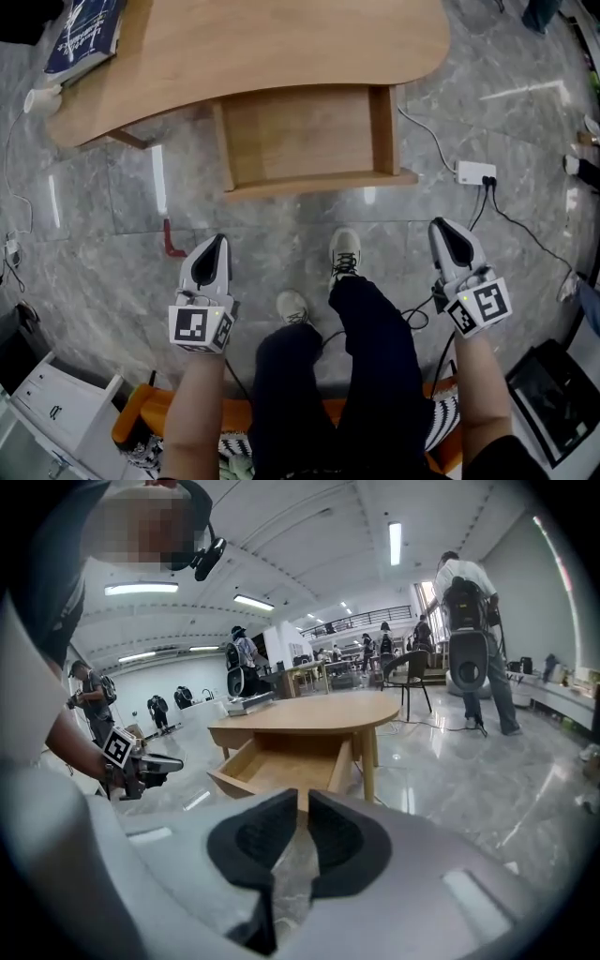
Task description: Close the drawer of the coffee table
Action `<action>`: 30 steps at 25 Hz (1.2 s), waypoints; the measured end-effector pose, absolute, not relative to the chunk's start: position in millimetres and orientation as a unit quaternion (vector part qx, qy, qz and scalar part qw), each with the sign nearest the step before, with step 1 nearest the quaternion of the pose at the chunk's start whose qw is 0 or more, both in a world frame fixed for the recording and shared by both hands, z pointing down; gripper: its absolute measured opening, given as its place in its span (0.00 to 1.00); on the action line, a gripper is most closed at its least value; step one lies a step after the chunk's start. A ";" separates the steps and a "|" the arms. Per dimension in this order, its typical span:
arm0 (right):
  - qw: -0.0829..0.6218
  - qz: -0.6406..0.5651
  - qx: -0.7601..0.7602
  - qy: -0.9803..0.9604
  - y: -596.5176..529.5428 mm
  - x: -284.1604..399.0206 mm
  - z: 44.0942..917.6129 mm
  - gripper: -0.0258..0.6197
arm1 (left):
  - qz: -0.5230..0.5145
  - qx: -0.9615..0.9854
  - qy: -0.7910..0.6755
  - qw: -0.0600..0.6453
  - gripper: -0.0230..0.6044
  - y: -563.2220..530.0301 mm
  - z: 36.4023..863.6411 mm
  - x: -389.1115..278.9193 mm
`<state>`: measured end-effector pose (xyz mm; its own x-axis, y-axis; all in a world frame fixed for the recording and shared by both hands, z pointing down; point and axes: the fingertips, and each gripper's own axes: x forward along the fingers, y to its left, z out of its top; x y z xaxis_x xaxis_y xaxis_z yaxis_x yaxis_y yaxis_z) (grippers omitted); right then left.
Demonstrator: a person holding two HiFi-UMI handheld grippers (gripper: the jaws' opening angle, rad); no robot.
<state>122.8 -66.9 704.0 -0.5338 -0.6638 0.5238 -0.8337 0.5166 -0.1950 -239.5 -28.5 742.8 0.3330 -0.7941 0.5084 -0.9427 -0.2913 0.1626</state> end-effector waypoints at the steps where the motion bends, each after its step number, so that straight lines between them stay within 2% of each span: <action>1: 0.192 0.216 0.445 -0.848 -68.8 124.6 714.4 0.09 | 0.167 0.785 -0.555 0.219 0.04 -30.8 752.6 -240.9; 7: 0.177 0.199 0.472 -0.840 -80.1 138.7 769.6 0.20 | 0.162 0.779 -0.571 0.201 0.04 -37.4 805.9 -260.3; 12: 0.176 0.178 0.492 -0.834 -86.9 153.8 822.1 0.26 | 0.156 0.791 -0.570 0.155 0.04 -47.5 834.4 -268.9; 13: 0.174 0.176 0.494 -0.834 -89.2 156.0 831.4 0.27 | 0.155 0.794 -0.570 0.145 0.05 -49.3 838.5 -269.3; 14: 0.171 0.174 0.495 -0.834 -92.1 157.2 839.5 0.29 | 0.153 0.795 -0.571 0.136 0.16 -51.0 842.5 -269.7; 15: 0.170 0.170 0.493 -0.836 -95.7 157.5 846.3 0.30 | 0.149 0.795 -0.574 0.130 0.20 -53.0 846.3 -269.6; 19: 0.183 0.145 0.470 -0.851 -108.7 152.6 861.9 0.31 | 0.133 0.798 -0.574 0.124 0.29 -65.7 861.3 -258.5; 30: 0.176 0.085 0.431 -0.881 -133.4 126.2 866.5 0.34 | 0.109 0.828 -0.547 0.053 0.33 -89.4 861.2 -248.2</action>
